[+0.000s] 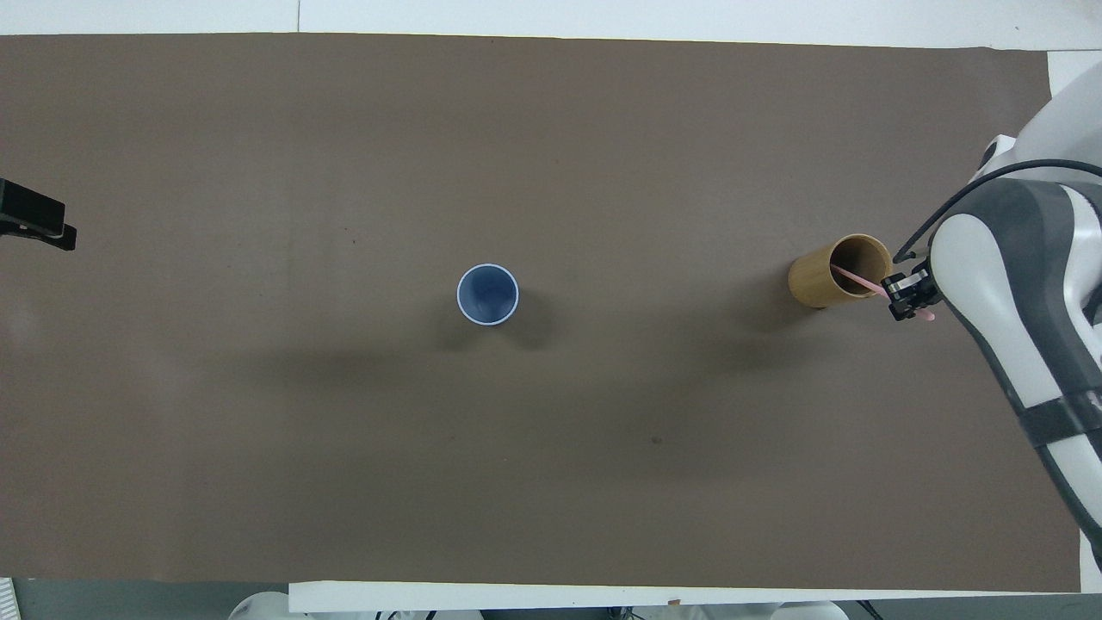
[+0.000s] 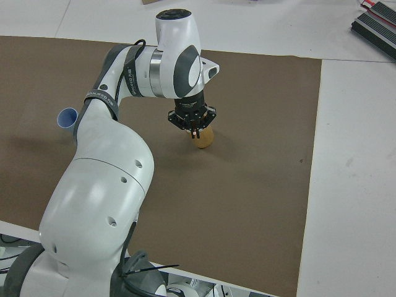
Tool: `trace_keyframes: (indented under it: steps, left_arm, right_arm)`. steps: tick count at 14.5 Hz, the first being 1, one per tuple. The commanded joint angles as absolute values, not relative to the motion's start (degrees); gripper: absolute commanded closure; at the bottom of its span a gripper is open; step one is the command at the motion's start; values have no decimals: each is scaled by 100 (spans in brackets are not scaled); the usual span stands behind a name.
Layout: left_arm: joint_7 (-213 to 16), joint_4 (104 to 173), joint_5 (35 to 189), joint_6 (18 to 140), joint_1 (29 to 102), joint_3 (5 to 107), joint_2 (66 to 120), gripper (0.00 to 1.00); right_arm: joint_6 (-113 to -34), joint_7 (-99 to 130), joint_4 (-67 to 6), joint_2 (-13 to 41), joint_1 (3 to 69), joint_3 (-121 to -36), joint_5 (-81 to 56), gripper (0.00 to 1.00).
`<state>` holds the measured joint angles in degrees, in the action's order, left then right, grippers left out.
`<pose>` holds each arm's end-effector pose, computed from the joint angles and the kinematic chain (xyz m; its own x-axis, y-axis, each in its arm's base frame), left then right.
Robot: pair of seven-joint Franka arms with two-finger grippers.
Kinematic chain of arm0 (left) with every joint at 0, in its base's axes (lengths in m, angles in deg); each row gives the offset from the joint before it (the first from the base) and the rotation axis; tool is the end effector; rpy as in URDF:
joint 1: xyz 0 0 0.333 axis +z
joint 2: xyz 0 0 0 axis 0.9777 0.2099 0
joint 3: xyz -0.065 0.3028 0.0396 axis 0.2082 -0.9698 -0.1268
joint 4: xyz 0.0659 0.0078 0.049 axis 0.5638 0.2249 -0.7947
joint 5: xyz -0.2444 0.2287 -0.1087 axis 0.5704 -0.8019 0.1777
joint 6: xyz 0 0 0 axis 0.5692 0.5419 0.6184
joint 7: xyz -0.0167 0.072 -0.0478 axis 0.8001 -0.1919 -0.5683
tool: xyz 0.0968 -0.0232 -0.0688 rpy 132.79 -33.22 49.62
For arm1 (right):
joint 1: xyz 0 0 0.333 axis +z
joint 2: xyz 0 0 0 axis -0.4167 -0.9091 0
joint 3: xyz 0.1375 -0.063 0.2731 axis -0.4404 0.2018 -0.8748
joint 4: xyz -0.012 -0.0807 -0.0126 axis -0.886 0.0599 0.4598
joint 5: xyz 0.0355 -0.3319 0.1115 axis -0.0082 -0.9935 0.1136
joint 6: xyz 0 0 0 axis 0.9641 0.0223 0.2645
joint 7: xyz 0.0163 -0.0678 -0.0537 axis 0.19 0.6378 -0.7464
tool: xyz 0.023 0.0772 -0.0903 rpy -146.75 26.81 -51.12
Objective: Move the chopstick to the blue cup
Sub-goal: 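Grasp the pink chopstick in the brown tube with the right gripper, then lift the pink chopstick out of the tube with the right gripper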
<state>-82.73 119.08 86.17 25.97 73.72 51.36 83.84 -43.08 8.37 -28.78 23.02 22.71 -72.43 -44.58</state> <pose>0.5074 -0.0180 0.5902 0.9940 -0.0432 -0.1006 -0.0453 -0.9988 -0.0182 0.5056 -0.0136 0.4667 0.9055 0.2489 -0.3436 0.2397 -0.9683 -0.0699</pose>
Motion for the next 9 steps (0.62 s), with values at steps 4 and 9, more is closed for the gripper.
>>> trace_keyframes:
  steps: [4,9]
  left_arm:
    - [-8302,12084,8572,2631,7340,5104,8228,0]
    - [-8302,12084,8572,2631,7332,5104,8228,0]
  right_arm:
    - [-2095,923,-128,1966,2478,-7324,-4635,100]
    - [-1564,3059,711,1817,3787,-7490,-4321,100]
